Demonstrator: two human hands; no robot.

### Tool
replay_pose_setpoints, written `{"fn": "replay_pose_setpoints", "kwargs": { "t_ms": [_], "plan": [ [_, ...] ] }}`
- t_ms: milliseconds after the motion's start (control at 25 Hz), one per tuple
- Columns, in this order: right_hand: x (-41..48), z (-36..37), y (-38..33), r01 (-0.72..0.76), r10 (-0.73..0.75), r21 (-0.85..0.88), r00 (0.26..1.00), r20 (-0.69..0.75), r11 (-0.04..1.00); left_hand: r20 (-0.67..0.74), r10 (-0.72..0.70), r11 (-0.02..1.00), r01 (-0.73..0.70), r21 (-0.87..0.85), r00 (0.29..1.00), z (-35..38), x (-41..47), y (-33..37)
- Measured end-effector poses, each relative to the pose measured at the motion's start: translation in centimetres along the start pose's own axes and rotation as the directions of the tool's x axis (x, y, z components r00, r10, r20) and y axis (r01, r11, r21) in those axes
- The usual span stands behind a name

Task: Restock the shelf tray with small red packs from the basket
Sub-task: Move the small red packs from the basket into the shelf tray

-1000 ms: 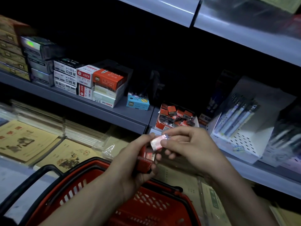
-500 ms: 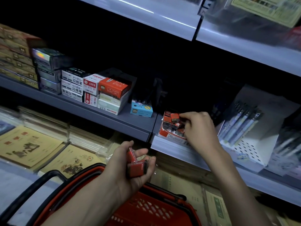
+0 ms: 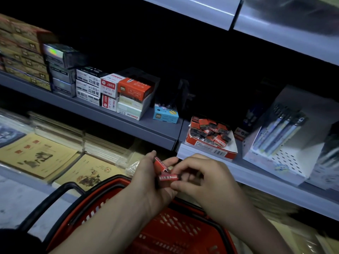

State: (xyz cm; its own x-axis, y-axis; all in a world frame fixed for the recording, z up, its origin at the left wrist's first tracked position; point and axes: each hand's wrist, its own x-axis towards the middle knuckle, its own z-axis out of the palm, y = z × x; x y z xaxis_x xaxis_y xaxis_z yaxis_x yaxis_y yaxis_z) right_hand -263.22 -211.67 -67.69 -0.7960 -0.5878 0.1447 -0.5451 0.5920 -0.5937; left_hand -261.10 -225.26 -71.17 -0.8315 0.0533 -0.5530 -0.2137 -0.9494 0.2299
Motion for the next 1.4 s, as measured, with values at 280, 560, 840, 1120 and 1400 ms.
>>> {"fn": "replay_pose_setpoints", "kwargs": {
  "t_ms": [280, 560, 840, 1120, 1400],
  "plan": [
    [3.4, -5.3, 3.6, -0.068, 0.106, 0.094, 0.866, -0.489, 0.993, -0.044, 0.058, 0.987, -0.051, 0.150, 0.997, -0.2, -0.3, -0.1],
    [7.8, -5.8, 8.4, -0.126, -0.097, -0.662, 0.953, -0.288, 0.739, 0.046, 0.048, 0.970, -0.058, 0.236, 0.998, 0.0, -0.5, -0.7],
    [2.6, -5.3, 5.0, -0.085, 0.053, -0.071, 0.928, -0.368, 0.994, 0.275, 0.178, 0.716, -0.317, 0.623, 0.945, 0.7, -0.2, -1.7],
    [1.3, -5.3, 2.6, -0.177, 0.230, 0.420, 0.970, -0.080, 0.890, 0.175, 0.165, 0.660, -0.240, 0.712, 0.971, 0.6, -0.4, -2.4],
    [5.4, -6.0, 4.8, -0.058, -0.021, -0.161, 0.892, -0.452, 0.985, 0.099, -0.032, 0.969, 0.006, 0.247, 0.995, 0.6, -0.8, -0.5]
  ]
}}
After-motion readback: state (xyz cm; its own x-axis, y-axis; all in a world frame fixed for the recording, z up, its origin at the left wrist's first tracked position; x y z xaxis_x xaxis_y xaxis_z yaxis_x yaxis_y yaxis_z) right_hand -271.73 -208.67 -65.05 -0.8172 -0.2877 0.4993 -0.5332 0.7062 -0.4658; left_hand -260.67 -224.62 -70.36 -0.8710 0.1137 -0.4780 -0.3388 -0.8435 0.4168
